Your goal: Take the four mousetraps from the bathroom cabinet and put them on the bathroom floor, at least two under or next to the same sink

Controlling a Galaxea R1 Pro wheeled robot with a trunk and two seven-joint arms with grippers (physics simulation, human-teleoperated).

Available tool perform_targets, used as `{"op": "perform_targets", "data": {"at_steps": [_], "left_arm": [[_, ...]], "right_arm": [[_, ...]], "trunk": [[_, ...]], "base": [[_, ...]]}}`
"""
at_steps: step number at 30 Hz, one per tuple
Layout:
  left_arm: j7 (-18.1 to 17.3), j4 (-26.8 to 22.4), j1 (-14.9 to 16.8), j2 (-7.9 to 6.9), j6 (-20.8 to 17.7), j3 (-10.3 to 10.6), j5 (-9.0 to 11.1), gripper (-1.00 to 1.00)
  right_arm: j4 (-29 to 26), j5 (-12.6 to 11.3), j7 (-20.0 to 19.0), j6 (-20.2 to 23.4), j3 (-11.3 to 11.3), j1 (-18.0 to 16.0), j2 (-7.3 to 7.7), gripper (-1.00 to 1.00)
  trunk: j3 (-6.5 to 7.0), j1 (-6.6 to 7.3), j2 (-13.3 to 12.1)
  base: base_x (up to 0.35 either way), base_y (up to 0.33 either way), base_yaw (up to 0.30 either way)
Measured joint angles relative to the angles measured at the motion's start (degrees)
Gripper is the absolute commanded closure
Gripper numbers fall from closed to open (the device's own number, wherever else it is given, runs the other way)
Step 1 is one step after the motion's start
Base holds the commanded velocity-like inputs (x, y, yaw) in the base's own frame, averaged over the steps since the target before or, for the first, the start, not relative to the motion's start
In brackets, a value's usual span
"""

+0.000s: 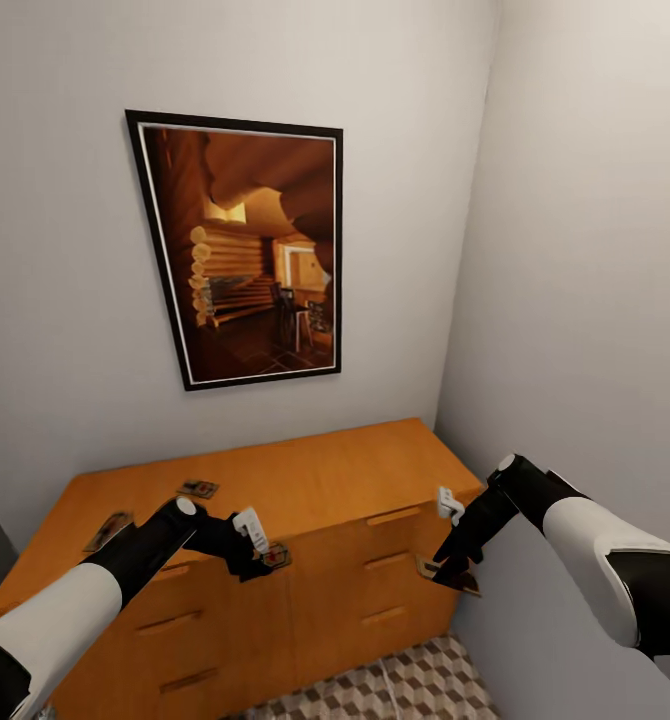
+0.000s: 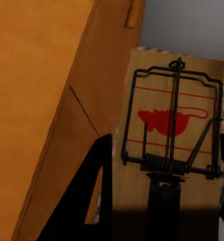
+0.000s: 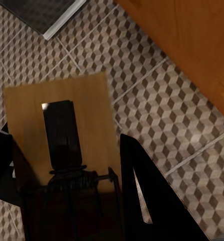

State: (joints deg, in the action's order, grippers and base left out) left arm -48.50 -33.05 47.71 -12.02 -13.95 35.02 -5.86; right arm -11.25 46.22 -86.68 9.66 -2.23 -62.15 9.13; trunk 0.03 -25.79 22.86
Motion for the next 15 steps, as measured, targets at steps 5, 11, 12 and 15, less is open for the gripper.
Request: {"op": "perform_targets", "data": {"at_steps": [5, 11, 12, 15], "left_arm": [[0.05, 0.02, 0.00, 0.01, 0.00, 0.00, 0.00, 1.00], [1.10, 0.05, 0.00, 0.02, -0.02, 0.00, 0.01, 1.00], [1.78, 0.05, 0.00, 0.02, -0.07, 0.02, 0.03, 1.00], [2.87, 0.06, 0.00, 0.02, -0.13, 0.11, 0.11, 1.00]], "right_arm": [[0.00, 0.00, 0.00, 0.00, -0.01, 0.00, 0.00, 1.00], [0.00, 0.00, 0.00, 0.00, -0.01, 0.00, 0.00, 1.00], [0.00, 0.00, 0.00, 0.00, -0.01, 0.00, 0.00, 1.00], [0.00, -0.02, 0.00, 0.00, 0.00, 0.00, 0.00, 1.00]], "trunk": [[0.00, 0.00, 0.00], [0.00, 0.00, 0.00], [0.00, 0.00, 0.00], [0.00, 0.01, 0.00]], "base": [[-0.278, -0.195, 0.000], [-0.278, -0.195, 0.000], [-0.277, -0.195, 0.000], [-0.223, -0.160, 0.000]]}}
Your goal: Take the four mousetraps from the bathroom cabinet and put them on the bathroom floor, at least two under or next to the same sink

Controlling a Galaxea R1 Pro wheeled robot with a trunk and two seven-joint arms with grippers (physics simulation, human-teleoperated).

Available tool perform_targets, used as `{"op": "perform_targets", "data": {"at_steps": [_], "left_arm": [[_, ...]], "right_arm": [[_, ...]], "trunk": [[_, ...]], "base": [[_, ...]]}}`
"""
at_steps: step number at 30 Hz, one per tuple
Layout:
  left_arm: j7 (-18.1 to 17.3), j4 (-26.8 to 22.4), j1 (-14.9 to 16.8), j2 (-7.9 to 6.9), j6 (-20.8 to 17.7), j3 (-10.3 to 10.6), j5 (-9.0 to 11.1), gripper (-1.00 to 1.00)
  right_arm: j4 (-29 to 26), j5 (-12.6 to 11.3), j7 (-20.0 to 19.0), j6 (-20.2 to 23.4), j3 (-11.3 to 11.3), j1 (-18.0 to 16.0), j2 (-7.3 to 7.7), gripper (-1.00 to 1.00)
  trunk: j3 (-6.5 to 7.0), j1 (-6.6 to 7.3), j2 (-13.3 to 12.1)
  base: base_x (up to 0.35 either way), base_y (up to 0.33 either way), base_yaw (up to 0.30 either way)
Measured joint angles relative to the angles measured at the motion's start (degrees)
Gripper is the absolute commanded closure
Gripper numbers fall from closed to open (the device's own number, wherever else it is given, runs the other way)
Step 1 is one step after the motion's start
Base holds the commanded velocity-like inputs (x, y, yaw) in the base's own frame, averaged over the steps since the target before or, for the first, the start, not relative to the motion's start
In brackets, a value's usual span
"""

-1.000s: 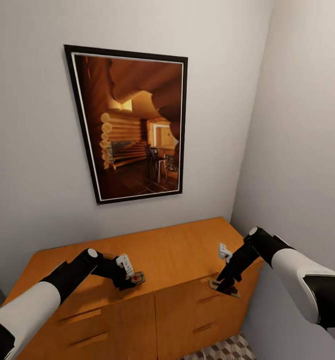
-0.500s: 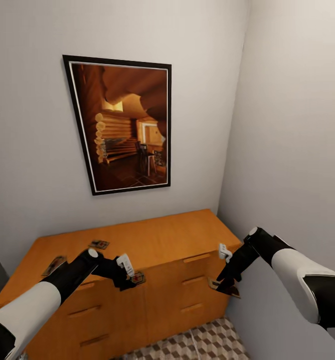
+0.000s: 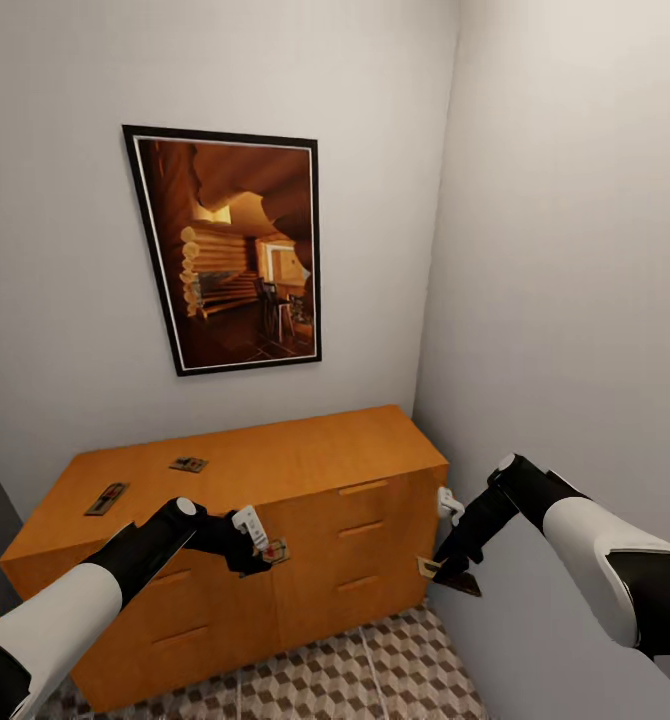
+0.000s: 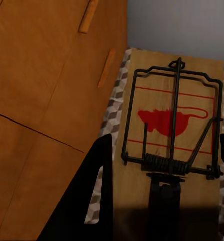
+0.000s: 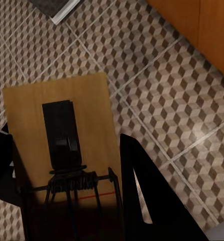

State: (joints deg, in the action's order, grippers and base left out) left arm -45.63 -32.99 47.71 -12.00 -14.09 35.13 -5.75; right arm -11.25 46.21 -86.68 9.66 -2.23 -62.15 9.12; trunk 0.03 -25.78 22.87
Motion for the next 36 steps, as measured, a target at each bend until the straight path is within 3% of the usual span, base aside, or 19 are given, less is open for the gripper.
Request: {"op": "perform_targets", "data": {"at_steps": [20, 36], "left_arm": [[0.52, 0.00, 0.00, 0.06, 0.05, 0.06, 0.03, 1.00], [0.95, 0.18, 0.00, 0.94, -0.02, -0.67, 0.28, 1.00]], "right_arm": [[-0.01, -0.08, 0.01, 0.00, -0.01, 0.01, 0.00, 1.00], [-0.01, -0.08, 0.01, 0.00, 0.00, 0.01, 0.00, 1.00]], "trunk": [[0.00, 0.02, 0.00], [0.00, 0.02, 0.00]], "base": [[-0.011, -0.008, 0.000], [0.000, 0.000, 0.000]]}}
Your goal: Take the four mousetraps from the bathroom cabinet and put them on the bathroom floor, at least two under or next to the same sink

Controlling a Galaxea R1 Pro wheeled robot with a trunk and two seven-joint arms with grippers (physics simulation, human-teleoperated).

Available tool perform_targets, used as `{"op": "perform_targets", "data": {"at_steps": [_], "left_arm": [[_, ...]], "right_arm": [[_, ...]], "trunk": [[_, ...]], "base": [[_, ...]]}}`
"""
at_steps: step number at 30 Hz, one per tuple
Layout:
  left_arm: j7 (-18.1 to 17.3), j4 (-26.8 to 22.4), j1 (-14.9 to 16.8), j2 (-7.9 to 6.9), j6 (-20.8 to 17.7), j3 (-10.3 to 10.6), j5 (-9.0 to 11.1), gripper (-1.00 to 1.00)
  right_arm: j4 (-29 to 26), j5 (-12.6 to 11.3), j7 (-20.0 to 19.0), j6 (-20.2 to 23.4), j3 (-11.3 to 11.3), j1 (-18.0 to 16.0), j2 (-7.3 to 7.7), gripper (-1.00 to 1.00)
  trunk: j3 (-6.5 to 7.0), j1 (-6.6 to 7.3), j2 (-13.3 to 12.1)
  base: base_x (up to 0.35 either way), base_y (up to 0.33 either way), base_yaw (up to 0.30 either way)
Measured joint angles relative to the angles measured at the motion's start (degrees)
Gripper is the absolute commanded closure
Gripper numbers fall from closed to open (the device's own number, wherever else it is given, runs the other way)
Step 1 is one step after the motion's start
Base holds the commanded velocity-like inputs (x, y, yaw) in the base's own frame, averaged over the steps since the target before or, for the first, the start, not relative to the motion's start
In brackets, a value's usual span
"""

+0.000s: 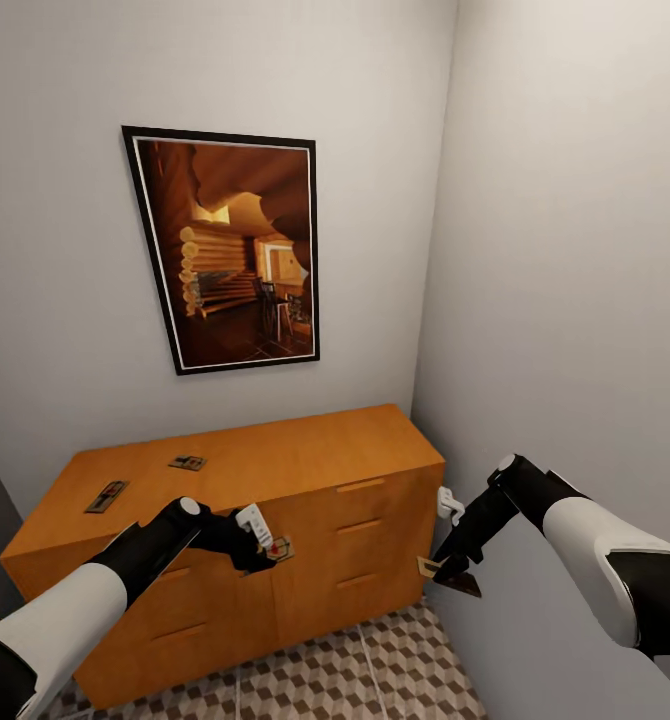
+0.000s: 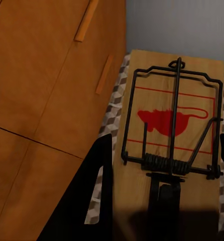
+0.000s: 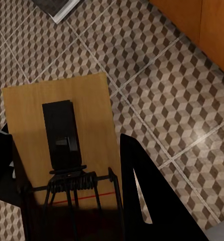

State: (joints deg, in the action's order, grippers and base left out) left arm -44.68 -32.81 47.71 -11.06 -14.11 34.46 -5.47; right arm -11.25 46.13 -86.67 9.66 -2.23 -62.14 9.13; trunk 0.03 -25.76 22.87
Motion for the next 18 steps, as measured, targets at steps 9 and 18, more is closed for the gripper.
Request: {"op": "perform_targets", "data": {"at_steps": [9, 18], "left_arm": [[-0.08, 1.64, 0.00, -0.16, 0.06, -0.06, 0.26, 1.00], [-0.06, 4.80, 0.01, 0.03, 0.26, -0.01, 1.37, 1.00]], "right_arm": [[0.00, -0.01, 0.00, 0.01, 0.02, 0.00, 0.00, 1.00], [-0.08, -0.01, -0.03, 0.00, -0.02, 0.00, -0.08, 1.00]], "trunk": [[0.00, 0.00, 0.00], [0.00, 0.00, 0.00]], "base": [[0.000, 0.000, 0.000], [0.000, 0.000, 0.000]]}}
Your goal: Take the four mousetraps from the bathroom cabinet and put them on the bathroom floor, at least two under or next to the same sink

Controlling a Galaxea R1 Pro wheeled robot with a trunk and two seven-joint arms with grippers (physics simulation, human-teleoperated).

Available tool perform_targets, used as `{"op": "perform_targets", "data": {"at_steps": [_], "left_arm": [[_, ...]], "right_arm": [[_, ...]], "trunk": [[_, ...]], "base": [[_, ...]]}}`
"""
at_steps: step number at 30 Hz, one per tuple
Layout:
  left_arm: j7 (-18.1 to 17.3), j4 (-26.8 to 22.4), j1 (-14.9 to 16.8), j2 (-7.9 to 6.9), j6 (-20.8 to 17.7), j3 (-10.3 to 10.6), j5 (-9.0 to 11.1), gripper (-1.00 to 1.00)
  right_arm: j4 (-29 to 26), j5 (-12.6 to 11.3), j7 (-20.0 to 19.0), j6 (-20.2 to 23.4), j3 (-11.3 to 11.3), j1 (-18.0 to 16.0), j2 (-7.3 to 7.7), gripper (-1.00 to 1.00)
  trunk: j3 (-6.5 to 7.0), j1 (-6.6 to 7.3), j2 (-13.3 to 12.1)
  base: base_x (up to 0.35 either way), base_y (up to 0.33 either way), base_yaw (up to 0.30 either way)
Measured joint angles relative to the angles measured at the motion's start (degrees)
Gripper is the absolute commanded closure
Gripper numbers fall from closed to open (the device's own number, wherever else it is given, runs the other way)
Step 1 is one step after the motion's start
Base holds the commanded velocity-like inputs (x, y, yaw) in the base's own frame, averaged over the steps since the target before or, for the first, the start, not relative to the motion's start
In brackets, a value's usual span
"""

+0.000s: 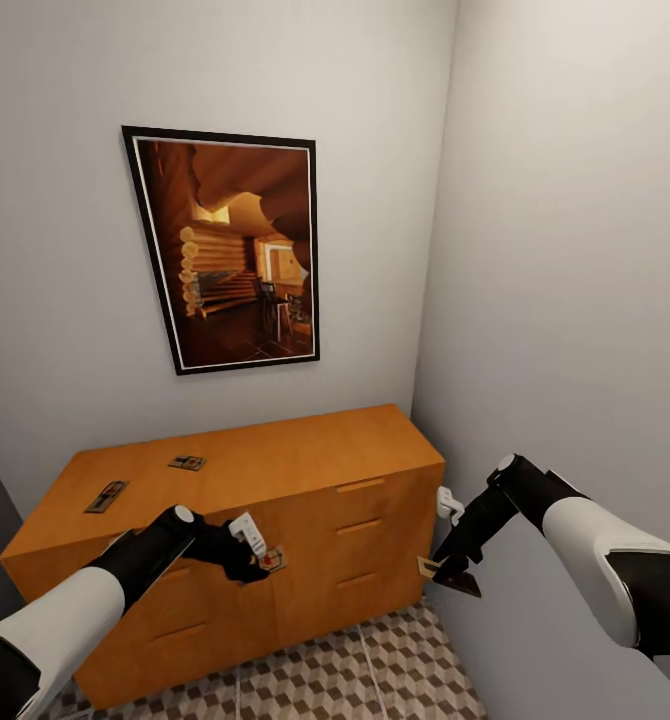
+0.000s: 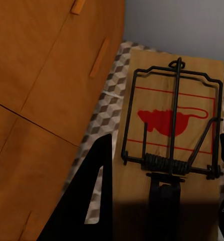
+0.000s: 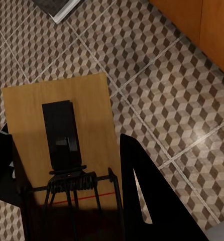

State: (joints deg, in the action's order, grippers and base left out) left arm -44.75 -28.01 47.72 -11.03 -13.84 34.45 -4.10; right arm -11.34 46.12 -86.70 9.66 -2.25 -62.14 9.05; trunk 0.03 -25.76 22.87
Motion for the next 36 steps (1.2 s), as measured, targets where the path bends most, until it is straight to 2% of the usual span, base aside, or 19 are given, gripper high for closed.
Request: {"op": "perform_targets", "data": {"at_steps": [11, 13, 15, 17, 19, 21, 24, 25, 28, 30, 31, 33, 36], "left_arm": [[0.02, 1.50, 0.00, -0.24, -0.09, -0.07, 1.83, 1.00], [0.10, 4.04, 0.00, -0.22, 0.06, -0.10, 3.62, 1.00], [0.73, 7.53, -0.01, -0.11, 0.32, -0.20, 6.42, 1.00], [1.82, 10.10, -0.01, -0.05, 0.52, -0.32, 8.89, 1.00], [3.69, 13.39, -0.02, -0.07, 0.73, -0.31, 12.47, 1.00], [5.42, 16.96, -0.01, -0.02, 1.37, -0.26, 16.32, 1.00], [6.89, 23.75, -0.06, 0.06, 5.44, -0.11, 21.73, 1.00], [7.02, 25.11, -0.08, 0.09, 6.55, -0.19, 22.69, 1.00], [7.62, 30.52, -1.31, -0.24, 12.58, -0.22, 28.61, 1.00], [8.99, 31.64, -4.24, -0.45, 15.18, -0.29, 33.15, 1.00], [9.64, 31.78, -5.05, -0.45, 15.72, -0.51, 34.49, 1.00], [14.52, 32.21, -9.38, -0.55, 19.97, -0.42, 40.64, 1.00], [18.59, 32.32, -13.13, -0.57, 24.34, -0.60, 44.03, 1.00]], "right_arm": [[0.78, -0.38, 1.35, -0.08, 0.07, 0.10, -0.78, 1.00], [1.19, -0.39, 1.56, -0.09, 0.08, 0.12, -0.75, 1.00], [2.86, -0.41, 3.72, -0.08, 0.13, 0.13, -0.79, 1.00], [4.72, -0.63, 8.11, -0.14, 0.29, 0.13, -0.90, 1.00], [7.87, -2.40, 17.23, -0.85, 0.30, 0.15, -1.16, 1.00], [12.07, -7.17, 28.00, -3.80, 0.44, 0.26, -1.46, 1.00], [14.81, -17.01, 42.01, -9.43, 0.26, 3.44, -2.16, 1.00], [14.99, -18.47, 43.95, -10.05, 0.35, 4.36, -2.33, 1.00], [15.50, -23.94, 53.41, -12.40, 0.24, 9.32, -3.96, 1.00], [15.56, -26.13, 59.31, -15.03, 0.23, 13.16, -5.16, 1.00], [15.56, -26.61, 60.99, -16.10, 0.39, 14.16, -5.47, 1.00], [15.61, -28.40, 71.02, -22.89, 0.32, 19.34, -6.98, 1.00], [15.62, -29.49, 77.79, -27.64, 0.37, 23.88, -8.52, 1.00]], "trunk": [[0.00, 0.00, 0.00], [0.00, 0.00, 0.00], [-0.01, 0.00, -0.01], [0.00, 0.00, 0.00], [-0.01, 0.00, -0.01], [-0.01, 0.00, -0.01], [-0.02, 0.00, -0.01], [-0.01, 0.00, -0.01], [-0.03, 0.01, 0.00], [-0.04, 0.01, 0.00], [-0.02, 0.00, -0.01], [-0.03, 0.01, -0.01], [-0.03, 0.01, 0.00]], "base": [[0.000, 0.000, 0.000], [0.000, 0.000, 0.000], [0.000, 0.000, 0.000], [0.000, 0.000, 0.000], [0.000, 0.000, 0.000], [0.000, 0.000, 0.000], [0.000, 0.000, 0.000], [0.000, 0.000, 0.000], [0.000, 0.000, 0.000], [0.000, 0.000, 0.000], [0.000, 0.000, 0.000], [0.000, 0.000, 0.000], [0.000, 0.000, 0.000]]}}
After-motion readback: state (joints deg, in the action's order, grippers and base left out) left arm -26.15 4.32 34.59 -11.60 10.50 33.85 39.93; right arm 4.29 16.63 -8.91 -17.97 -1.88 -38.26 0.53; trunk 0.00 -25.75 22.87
